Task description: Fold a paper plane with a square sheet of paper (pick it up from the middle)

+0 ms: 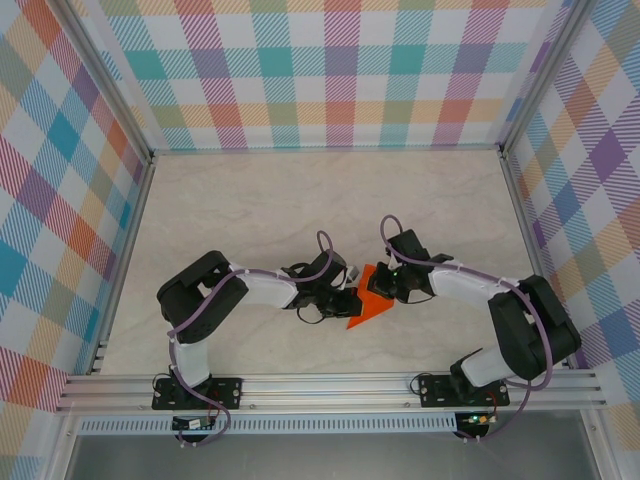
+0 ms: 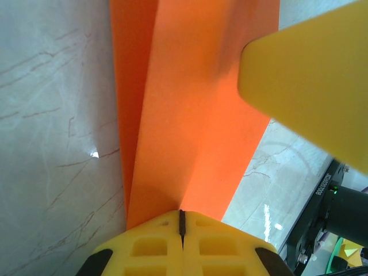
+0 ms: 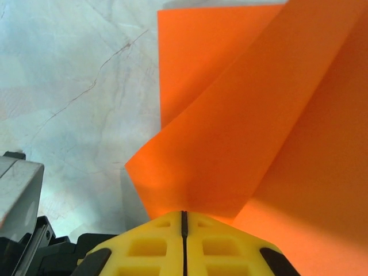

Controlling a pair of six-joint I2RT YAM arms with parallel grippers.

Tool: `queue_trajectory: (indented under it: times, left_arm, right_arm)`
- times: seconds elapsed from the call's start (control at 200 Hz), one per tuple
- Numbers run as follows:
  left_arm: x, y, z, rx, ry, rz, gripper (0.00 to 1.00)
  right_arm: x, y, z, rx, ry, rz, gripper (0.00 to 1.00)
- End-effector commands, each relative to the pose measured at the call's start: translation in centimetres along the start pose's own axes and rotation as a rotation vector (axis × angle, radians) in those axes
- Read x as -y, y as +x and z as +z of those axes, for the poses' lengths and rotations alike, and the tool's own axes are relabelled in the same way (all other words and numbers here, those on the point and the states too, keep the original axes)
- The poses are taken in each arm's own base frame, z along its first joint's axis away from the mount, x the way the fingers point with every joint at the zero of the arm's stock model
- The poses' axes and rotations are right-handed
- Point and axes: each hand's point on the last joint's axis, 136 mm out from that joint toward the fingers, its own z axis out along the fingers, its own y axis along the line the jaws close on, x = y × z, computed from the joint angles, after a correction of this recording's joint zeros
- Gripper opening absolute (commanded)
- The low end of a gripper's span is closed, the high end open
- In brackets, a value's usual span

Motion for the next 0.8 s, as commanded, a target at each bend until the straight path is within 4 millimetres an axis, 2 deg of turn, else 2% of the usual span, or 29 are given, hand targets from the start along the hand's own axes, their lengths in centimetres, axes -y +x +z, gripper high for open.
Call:
queue_trajectory:
  times: [0.0,0.2,0.41,0.56,0.795]
  left_arm:
    - [-1.9,1.4,0.6,-0.049,-0.074,-0.022,0.04]
    - [-2.2,1.6,0.6,-0.05,-0.085,-0.025,0.03]
    - [-3.2,2.1,0.5,-0.056,-0.119,-0.04,0.01]
    - [-4.6,3.3,0.4,-0.077,-0.153,-0.063,0.0]
    - [-6.9,5.3,0.0,-0.101,-0.199,-0.091,0.0]
  right_arm:
    - [-0.3,1.1,0.7,-0.052,-0.052,-0.023,0.06]
    - [0.2,1.8,1.7,-0.093,-0.055,-0.022,0.03]
    - [3.0,1.7,2.5,-0.085,0.07,0.0,0.03]
    - [4.4,1.2,2.0,-0.058,0.105,0.005,0.03]
    - [5.2,-0.4,0.8,-0.002,0.069,0.014,0.03]
